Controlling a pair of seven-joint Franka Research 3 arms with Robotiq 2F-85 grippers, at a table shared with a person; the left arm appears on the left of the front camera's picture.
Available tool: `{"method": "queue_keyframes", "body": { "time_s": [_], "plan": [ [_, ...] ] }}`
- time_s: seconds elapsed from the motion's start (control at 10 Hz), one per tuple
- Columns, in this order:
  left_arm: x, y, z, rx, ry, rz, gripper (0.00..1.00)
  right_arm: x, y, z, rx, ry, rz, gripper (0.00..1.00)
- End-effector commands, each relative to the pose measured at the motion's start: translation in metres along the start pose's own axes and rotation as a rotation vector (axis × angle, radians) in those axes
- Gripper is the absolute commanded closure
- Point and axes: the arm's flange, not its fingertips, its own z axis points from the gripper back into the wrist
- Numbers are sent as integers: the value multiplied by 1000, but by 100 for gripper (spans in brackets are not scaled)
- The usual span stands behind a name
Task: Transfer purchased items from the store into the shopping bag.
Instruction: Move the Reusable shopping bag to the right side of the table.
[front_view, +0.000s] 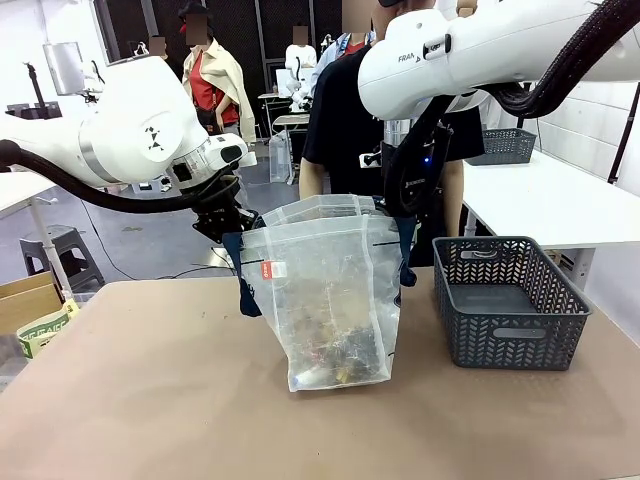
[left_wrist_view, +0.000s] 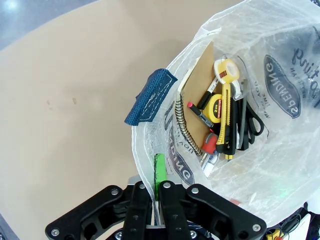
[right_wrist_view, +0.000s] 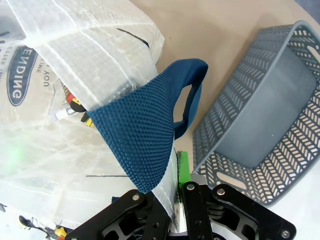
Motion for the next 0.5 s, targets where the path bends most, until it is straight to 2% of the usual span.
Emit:
{"method": "queue_keyframes", "body": {
  "time_s": [0.0, 0.4],
  "plan": [
    [-4, 1, 1, 3, -3, 11, 100, 0, -1, 1, -1, -1, 0, 100],
    [-4, 1, 1, 3, -3, 11, 100, 0, -1, 1, -1, -1, 0, 100]
  ]
}}
